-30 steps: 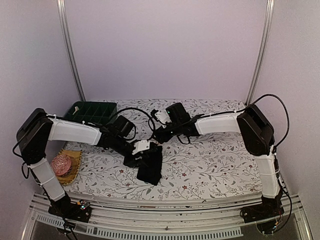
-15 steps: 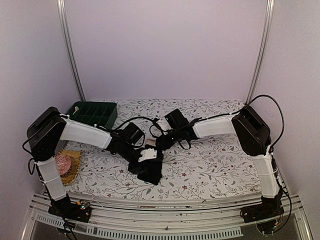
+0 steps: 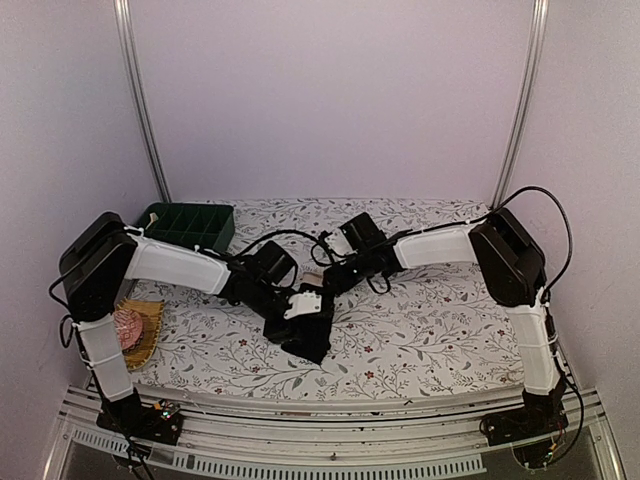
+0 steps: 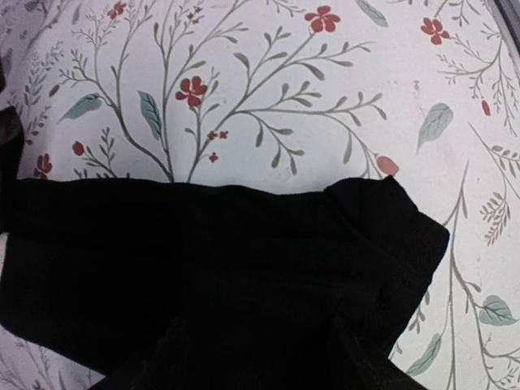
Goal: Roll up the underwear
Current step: Smooth out the underwear at the center of the board, then pick up the underwear from the center of the board.
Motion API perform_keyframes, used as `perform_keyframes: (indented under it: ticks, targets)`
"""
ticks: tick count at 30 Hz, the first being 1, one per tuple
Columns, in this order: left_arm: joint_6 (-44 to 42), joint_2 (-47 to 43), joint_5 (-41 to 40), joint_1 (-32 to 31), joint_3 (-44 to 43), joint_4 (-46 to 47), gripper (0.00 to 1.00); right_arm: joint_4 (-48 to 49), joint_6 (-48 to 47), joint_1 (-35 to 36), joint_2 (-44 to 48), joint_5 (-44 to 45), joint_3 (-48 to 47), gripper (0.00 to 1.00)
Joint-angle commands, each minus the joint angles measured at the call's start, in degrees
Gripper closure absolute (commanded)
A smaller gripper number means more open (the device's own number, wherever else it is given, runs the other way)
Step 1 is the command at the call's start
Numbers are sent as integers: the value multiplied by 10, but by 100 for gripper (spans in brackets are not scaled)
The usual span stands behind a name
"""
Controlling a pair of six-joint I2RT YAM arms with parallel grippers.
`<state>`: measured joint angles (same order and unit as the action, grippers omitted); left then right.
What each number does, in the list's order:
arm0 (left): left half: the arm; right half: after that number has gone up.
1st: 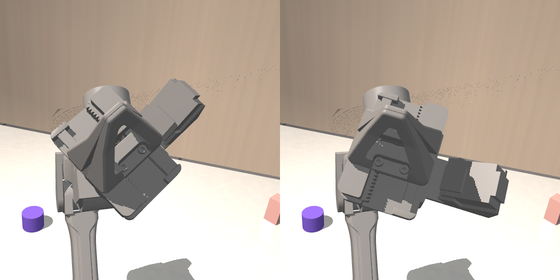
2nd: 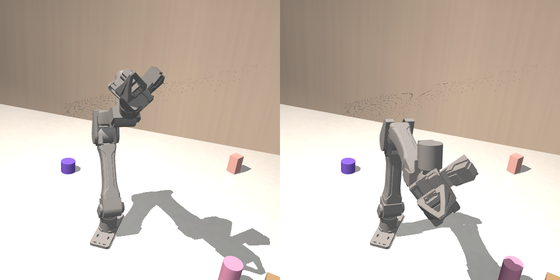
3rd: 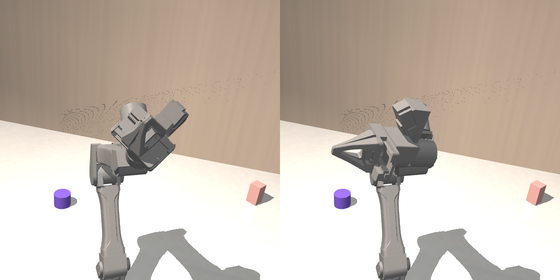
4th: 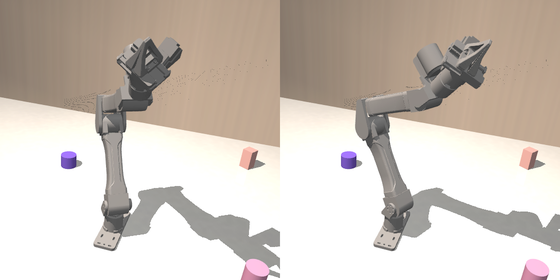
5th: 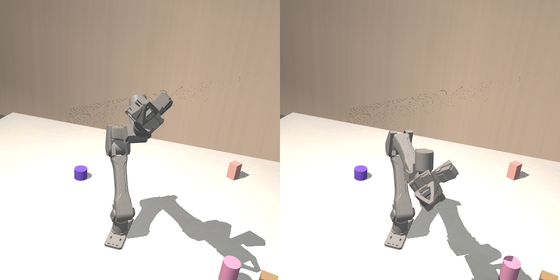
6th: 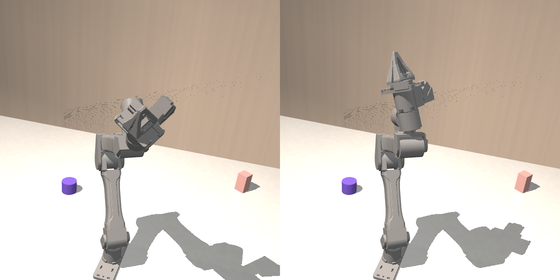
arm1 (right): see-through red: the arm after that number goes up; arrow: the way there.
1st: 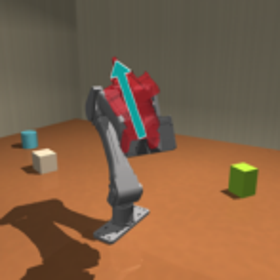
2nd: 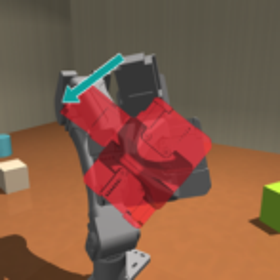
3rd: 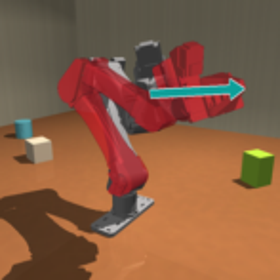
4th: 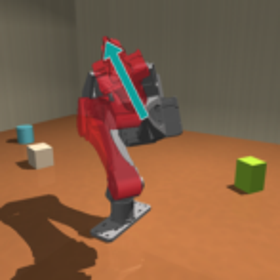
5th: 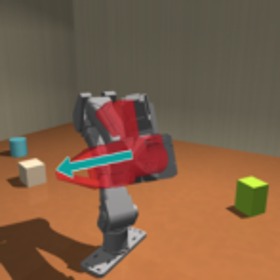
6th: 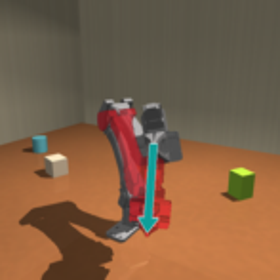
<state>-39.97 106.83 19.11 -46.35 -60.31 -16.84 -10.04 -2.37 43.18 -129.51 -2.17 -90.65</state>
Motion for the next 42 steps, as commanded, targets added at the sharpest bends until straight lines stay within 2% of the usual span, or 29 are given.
perform_keyframes:
  ticks: [1,5,7,11,15,19,27,33,39,42]
  targets:
    - [5,13,-28,-9,-41,13,36,-16,-12,-46,43,10,16,32]
    - [-3,-33,-16,-7,-55,9,19,17,-68,-47,103,-40,42,25]
    - [-12,-70,-15,-6,-48,10,3,23,-90,-47,142,-46,60,22]
    - [-60,-143,-7,-5,-10,21,1,48,-120,-46,239,-46,130,17]
    - [-164,-190,10,-11,71,55,1,101,-143,-30,363,-34,258,12]
    - [-239,-175,-46,-18,130,132,2,158,-175,12,462,6,371,6]
    - [-249,-68,-110,-29,93,156,13,210,-150,52,562,54,495,6]
    - [-245,-26,-136,-52,87,167,19,215,-134,72,598,73,530,6]
    - [-251,-5,-159,-73,96,166,34,230,-142,89,624,94,551,7]
    - [-244,6,-160,-82,91,158,49,235,-151,101,633,106,556,8]
